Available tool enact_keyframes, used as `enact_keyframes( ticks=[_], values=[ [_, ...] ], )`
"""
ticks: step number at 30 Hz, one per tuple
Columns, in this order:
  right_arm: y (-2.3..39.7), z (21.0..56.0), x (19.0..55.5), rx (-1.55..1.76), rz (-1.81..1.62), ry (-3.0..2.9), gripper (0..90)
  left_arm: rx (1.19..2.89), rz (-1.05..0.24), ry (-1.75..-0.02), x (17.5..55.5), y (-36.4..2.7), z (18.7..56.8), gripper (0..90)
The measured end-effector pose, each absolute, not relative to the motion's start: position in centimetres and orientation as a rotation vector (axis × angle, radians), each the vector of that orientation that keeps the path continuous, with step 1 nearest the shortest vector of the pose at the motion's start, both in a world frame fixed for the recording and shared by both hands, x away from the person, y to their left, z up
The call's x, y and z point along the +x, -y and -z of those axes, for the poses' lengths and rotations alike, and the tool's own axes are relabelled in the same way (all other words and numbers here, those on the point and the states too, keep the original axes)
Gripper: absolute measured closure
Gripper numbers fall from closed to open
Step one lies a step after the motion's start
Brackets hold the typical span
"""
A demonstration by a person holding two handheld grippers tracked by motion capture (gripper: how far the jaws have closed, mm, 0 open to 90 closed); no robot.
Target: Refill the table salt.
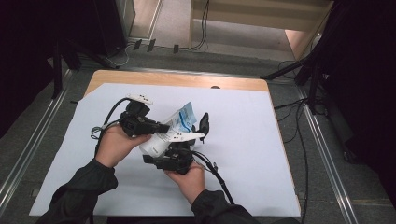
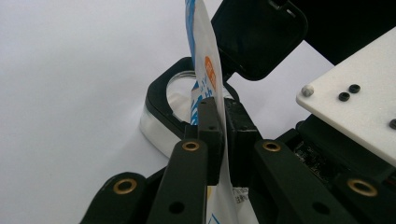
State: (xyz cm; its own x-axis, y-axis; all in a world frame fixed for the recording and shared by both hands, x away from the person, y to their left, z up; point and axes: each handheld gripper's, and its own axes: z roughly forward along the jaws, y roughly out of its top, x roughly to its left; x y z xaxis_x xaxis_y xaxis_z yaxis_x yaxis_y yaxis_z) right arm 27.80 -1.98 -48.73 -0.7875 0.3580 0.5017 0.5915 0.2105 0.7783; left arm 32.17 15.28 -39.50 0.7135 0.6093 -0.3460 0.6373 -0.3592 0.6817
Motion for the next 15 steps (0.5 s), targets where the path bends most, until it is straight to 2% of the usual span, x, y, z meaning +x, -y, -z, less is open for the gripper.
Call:
enact_keyframes(
  ticks=[15],
  values=[
    [1.76,48.65,27.56,-0.914,1.608,2.316,57.4,2.077,-0.001,-0.954,32.05,-14.67,39.47,90.0]
  ],
)
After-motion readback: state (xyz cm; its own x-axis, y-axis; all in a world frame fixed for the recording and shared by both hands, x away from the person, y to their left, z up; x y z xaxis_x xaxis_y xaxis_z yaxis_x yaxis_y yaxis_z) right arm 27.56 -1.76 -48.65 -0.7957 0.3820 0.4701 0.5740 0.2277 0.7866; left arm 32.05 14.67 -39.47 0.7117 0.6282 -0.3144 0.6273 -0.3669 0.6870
